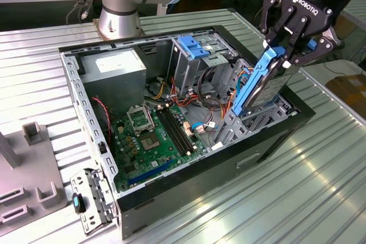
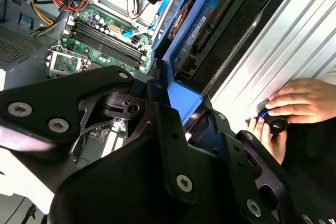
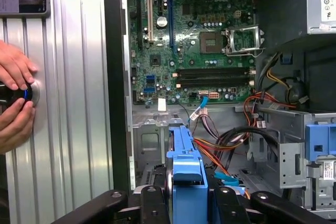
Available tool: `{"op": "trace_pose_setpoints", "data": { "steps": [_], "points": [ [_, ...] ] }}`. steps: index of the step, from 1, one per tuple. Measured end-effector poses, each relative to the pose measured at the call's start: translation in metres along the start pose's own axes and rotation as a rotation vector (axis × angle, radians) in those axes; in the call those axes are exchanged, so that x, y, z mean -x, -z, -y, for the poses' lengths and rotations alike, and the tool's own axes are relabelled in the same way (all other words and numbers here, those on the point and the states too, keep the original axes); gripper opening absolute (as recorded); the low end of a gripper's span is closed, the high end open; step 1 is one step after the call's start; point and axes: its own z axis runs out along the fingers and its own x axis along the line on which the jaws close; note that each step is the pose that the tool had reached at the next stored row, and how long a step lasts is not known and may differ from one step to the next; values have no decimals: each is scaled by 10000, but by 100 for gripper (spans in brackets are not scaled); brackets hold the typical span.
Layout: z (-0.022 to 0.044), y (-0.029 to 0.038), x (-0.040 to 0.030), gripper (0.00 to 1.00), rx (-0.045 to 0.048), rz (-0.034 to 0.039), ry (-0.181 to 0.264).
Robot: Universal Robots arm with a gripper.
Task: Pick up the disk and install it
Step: 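Insert the disk into the insertion slot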
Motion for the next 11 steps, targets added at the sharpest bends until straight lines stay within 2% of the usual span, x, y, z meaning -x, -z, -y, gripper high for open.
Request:
{"op": "trace_pose_setpoints", "data": {
  "steps": [11],
  "points": [
    [-2, -115, -12, 37, 0, 1, 0]
  ]
}}
